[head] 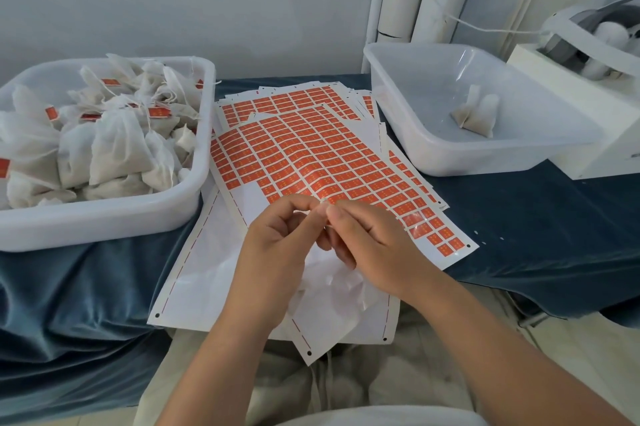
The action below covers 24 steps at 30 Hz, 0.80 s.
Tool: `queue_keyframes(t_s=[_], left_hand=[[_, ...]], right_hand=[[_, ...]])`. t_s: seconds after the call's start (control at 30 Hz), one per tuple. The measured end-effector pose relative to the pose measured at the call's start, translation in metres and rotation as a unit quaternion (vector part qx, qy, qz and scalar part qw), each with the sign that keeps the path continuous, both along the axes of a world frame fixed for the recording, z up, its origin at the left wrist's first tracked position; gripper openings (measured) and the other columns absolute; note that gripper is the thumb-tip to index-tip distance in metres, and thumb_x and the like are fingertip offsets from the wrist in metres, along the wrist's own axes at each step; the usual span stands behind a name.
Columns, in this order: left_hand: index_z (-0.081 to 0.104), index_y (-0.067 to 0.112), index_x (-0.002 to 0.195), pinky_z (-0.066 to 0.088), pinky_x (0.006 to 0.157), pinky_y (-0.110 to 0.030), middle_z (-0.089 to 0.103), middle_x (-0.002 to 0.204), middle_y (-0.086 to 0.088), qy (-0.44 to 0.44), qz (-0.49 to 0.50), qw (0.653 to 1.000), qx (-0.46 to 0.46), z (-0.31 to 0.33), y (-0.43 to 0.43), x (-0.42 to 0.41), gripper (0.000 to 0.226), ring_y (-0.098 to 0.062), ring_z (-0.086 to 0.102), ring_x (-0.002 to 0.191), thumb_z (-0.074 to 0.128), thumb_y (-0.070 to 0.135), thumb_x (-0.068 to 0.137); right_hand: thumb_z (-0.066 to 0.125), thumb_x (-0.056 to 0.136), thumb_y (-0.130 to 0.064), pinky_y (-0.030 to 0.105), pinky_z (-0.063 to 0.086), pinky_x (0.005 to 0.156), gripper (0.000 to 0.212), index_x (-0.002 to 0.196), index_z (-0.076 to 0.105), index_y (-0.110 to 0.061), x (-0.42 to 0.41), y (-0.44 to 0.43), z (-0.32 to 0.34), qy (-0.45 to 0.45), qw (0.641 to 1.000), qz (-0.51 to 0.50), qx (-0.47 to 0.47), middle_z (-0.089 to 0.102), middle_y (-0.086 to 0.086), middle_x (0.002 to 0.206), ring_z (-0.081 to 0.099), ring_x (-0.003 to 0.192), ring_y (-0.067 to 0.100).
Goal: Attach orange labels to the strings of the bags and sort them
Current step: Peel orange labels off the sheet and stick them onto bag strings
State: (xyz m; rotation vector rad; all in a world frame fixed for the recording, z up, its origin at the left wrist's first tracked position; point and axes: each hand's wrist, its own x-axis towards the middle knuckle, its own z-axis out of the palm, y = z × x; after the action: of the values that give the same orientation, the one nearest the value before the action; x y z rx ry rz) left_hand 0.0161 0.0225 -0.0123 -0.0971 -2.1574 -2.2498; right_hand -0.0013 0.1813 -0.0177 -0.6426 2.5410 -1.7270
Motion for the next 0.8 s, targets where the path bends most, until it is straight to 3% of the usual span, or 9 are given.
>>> queue_keyframes(t_s=[0.07, 0.3, 0.47, 0.57, 0.67, 0.8], left_hand=[[0.077, 0.026, 0.089, 0.044, 0.051, -0.008, 0.073, 0.077, 0.001, 0.006, 0.002, 1.000, -0.003, 0.000, -0.001, -0.001, 0.019, -0.001, 0.059, 0.054, 0.064, 0.028, 0.104], [0.080, 0.031, 0.085, 0.042, 0.051, -0.005, 0.075, 0.080, 0.006, 0.010, 0.014, 0.999, -0.029, -0.002, -0.002, -0.001, 0.025, 0.003, 0.058, 0.055, 0.064, 0.026, 0.104], [0.081, 0.032, 0.091, 0.045, 0.054, -0.008, 0.070, 0.073, 0.017, -0.007, 0.009, 0.999, -0.052, -0.003, -0.002, -0.001, 0.021, 0.003, 0.062, 0.061, 0.063, 0.032, 0.103], [0.079, 0.036, 0.092, 0.056, 0.067, -0.017, 0.076, 0.088, 0.015, 0.018, 0.024, 0.994, -0.101, -0.003, -0.002, -0.001, 0.015, -0.003, 0.069, 0.076, 0.067, 0.035, 0.101], [0.074, 0.037, 0.091, 0.051, 0.059, -0.015, 0.073, 0.083, 0.018, 0.051, 0.043, 0.986, -0.153, -0.001, -0.008, -0.003, 0.013, -0.005, 0.062, 0.063, 0.067, 0.033, 0.101], [0.066, 0.030, 0.098, 0.059, 0.072, -0.022, 0.074, 0.090, 0.016, 0.096, 0.049, 0.974, -0.197, 0.007, -0.016, -0.006, 0.011, -0.009, 0.070, 0.077, 0.060, 0.028, 0.106]], right_hand=[[0.043, 0.109, -0.031, 0.015, 0.048, 0.062, 0.035, 0.075, 0.053, -0.026, 0.001, 0.001, -0.001, 0.001, 1.000, -0.009, 0.005, 0.058, 0.003, 0.074, 0.057, 0.064, 0.016], [0.042, 0.107, -0.026, 0.016, 0.045, 0.059, 0.037, 0.071, 0.049, -0.032, -0.001, 0.001, 0.000, 0.031, 0.999, -0.013, 0.030, 0.051, -0.010, 0.060, 0.051, 0.057, 0.010], [0.043, 0.106, -0.027, 0.043, 0.049, 0.060, 0.034, 0.075, 0.053, -0.016, -0.003, 0.003, -0.006, 0.053, 0.997, -0.026, 0.058, 0.053, 0.002, 0.062, 0.052, 0.056, 0.024], [0.045, 0.105, -0.033, 0.033, 0.051, 0.059, 0.031, 0.077, 0.055, -0.025, 0.000, 0.001, -0.011, 0.066, 0.995, -0.060, 0.050, 0.057, -0.002, 0.065, 0.057, 0.058, 0.020], [0.046, 0.103, -0.038, 0.016, 0.051, 0.064, 0.024, 0.081, 0.056, -0.037, 0.004, -0.004, -0.010, 0.075, 0.993, -0.071, 0.051, 0.063, -0.016, 0.072, 0.065, 0.067, 0.012], [0.047, 0.104, -0.047, 0.011, 0.050, 0.068, 0.027, 0.081, 0.056, -0.035, 0.007, -0.007, -0.006, 0.123, 0.987, -0.072, 0.073, 0.066, -0.014, 0.084, 0.067, 0.075, 0.011]])
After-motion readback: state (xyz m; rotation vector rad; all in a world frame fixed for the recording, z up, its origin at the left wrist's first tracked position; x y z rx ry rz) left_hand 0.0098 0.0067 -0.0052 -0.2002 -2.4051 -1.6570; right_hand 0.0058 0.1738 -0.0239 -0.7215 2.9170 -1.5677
